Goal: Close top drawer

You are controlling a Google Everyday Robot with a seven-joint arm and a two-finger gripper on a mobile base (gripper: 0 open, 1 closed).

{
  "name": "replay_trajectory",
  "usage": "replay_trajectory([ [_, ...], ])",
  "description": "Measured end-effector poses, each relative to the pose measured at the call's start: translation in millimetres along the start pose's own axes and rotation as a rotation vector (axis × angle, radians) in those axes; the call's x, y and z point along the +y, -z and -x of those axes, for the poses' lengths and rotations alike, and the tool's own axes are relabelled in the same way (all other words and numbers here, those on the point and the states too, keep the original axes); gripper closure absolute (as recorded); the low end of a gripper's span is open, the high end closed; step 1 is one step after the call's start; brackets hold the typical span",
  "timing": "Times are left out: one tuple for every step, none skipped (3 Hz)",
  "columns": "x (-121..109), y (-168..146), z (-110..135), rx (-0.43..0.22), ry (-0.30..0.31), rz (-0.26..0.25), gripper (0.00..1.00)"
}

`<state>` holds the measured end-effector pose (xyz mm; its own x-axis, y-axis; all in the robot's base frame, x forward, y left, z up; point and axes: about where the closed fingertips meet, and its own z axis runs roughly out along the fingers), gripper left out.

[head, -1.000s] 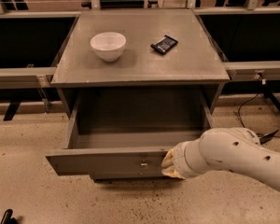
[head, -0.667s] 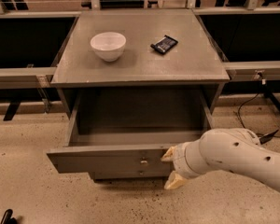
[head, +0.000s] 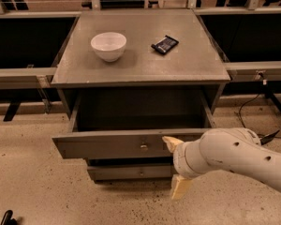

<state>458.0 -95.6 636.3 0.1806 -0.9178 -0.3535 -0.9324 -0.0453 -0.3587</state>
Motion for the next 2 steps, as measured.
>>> replay_trajectory([
  [-0.8,-2.8,-1.7,-0.011,-0.01,0.008,0.18],
  [-12.8,-13.9,-8.9,-0.022,-0.03,-0.001,0.49],
])
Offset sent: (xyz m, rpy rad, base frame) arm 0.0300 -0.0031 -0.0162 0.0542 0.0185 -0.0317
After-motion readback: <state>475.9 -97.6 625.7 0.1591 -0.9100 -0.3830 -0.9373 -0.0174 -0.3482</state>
